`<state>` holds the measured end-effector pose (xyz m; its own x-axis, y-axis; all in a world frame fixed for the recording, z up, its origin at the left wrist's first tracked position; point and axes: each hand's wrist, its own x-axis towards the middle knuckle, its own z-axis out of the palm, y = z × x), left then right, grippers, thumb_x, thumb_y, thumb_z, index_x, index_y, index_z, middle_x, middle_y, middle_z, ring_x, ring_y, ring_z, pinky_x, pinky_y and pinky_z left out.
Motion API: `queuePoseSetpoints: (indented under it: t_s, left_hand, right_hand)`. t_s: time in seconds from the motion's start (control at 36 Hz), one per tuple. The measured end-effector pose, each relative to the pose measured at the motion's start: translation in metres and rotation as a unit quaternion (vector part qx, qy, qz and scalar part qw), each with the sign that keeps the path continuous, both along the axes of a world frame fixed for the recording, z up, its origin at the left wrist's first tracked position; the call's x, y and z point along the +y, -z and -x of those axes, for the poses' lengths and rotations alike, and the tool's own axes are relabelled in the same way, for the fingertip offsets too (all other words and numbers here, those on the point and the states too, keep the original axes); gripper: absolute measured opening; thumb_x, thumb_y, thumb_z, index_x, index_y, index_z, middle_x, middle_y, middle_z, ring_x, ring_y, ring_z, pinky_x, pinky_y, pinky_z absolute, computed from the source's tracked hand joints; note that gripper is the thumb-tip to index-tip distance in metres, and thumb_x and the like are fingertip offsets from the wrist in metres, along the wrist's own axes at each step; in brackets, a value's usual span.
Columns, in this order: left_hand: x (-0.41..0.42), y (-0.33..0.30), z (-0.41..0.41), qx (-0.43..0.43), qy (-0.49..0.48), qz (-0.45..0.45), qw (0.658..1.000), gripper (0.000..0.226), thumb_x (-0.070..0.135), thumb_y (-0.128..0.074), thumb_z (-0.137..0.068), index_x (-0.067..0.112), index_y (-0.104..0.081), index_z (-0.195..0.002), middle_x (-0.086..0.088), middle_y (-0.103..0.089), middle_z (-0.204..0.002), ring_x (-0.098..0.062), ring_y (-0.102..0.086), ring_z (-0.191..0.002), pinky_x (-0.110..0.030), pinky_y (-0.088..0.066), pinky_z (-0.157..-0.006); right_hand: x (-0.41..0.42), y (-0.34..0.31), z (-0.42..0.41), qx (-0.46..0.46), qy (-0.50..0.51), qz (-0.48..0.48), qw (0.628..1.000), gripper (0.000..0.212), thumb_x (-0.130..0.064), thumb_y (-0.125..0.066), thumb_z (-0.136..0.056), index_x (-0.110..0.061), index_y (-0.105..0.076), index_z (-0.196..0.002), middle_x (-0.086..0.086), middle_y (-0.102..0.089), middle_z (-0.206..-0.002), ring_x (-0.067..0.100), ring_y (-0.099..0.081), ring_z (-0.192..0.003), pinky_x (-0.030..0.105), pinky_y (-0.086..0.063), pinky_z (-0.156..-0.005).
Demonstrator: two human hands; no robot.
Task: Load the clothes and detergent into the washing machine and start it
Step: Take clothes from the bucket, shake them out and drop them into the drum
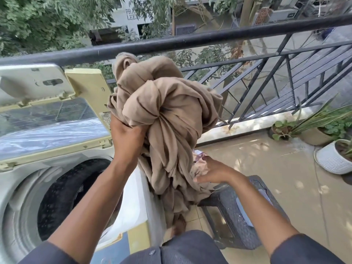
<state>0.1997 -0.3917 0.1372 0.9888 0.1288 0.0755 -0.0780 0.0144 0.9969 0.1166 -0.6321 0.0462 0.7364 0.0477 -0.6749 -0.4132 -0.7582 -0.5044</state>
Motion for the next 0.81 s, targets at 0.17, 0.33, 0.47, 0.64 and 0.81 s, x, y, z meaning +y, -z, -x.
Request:
queuePoseSetpoints:
  t_s: [0.17,0.33,0.47,0.64,0.81]
  left_hand:
    - [-0.014,-0.022,0.002,-0.015,-0.022,0.039,0.999,0.067,0.013,-0.086,-0.083,0.007,-0.059,-0.145,-0.008,-0.073,-0.135,-0.020,-0.070,-0.126,-0.044,-0.057,-0.109]
    - [-0.021,-0.038,0.006,-0.033,-0.039,0.063,0.997,0.068,0.007,-0.086,-0.085,0.005,-0.057,-0.147,-0.005,-0.073,-0.135,-0.010,-0.071,-0.122,-0.024,-0.058,-0.095]
    - [-0.007,-0.036,0.000,-0.056,-0.035,0.005,0.998,0.069,0.013,-0.090,-0.081,0.007,-0.061,-0.143,-0.002,-0.074,-0.132,-0.007,-0.071,-0.121,-0.022,-0.057,-0.094]
    - [0.010,-0.018,-0.007,-0.076,-0.004,-0.096,0.992,0.067,0.019,-0.089,-0.085,0.006,-0.059,-0.143,-0.006,-0.072,-0.136,-0.024,-0.068,-0.128,-0.058,-0.056,-0.106]
    - [0.010,-0.005,0.003,-0.058,-0.032,-0.185,0.981,0.072,0.032,-0.091,-0.080,0.028,-0.055,-0.142,0.018,-0.072,-0.124,-0.005,-0.069,-0.115,-0.036,-0.057,-0.099]
  right_hand:
    - [0.045,0.072,-0.007,0.027,0.112,-0.032,0.993,0.145,-0.067,-0.095,-0.049,-0.025,-0.016,-0.164,0.000,-0.030,-0.166,0.023,-0.031,-0.153,0.032,-0.032,-0.120]
    - [0.066,0.162,-0.018,-0.037,0.268,-0.095,0.958,0.069,-0.046,-0.077,-0.063,-0.033,-0.065,-0.129,0.001,-0.073,-0.123,0.028,-0.067,-0.118,0.044,-0.056,-0.098]
    - [0.043,0.104,-0.017,-0.052,0.318,-0.070,0.944,0.035,-0.032,-0.068,-0.095,-0.018,-0.069,-0.127,0.012,-0.073,-0.124,0.034,-0.068,-0.113,0.036,-0.050,-0.081]
    - [-0.026,0.057,-0.010,-0.123,0.401,-0.024,0.907,0.021,-0.014,-0.054,-0.095,-0.012,-0.071,-0.106,0.019,-0.072,-0.109,0.035,-0.068,-0.101,0.040,-0.054,-0.079]
    - [-0.047,-0.022,-0.017,-0.228,0.486,-0.130,0.834,0.027,-0.019,-0.049,-0.094,-0.013,-0.075,-0.101,0.017,-0.078,-0.099,0.035,-0.074,-0.095,0.065,-0.061,-0.073]
